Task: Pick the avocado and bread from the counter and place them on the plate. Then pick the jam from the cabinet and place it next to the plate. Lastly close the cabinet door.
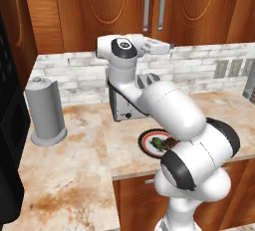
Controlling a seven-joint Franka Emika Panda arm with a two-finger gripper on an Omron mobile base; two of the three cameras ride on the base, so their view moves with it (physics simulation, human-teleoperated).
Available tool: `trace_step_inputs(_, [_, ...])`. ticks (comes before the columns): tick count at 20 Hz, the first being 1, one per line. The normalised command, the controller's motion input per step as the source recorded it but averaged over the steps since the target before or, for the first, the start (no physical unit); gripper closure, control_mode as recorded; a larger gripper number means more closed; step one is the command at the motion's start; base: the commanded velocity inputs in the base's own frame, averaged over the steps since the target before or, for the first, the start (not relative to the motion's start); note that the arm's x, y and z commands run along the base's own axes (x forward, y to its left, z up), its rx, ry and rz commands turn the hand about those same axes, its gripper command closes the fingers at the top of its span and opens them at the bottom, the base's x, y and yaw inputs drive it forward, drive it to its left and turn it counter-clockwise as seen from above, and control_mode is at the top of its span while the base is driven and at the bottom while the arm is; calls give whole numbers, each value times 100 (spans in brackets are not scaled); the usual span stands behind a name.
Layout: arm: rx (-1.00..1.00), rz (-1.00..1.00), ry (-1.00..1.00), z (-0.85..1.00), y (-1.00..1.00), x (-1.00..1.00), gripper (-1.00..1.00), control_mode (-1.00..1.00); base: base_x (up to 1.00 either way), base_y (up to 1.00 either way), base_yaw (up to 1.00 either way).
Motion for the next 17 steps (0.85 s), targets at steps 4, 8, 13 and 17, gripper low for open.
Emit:
trace_step_inputs(4, [13,1,62,9,-53,100,-100,-100,0,0,0])
trace_step_inputs(8, [9,3,53,0,-50,100,-100,-100,0,0,0])
trace_step_inputs(13, [12,23,2,-51,-75,86,-100,-100,0,0,0])
trace_step_inputs(17, [22,38,-22,-48,-91,33,-100,-100,0,0,0])
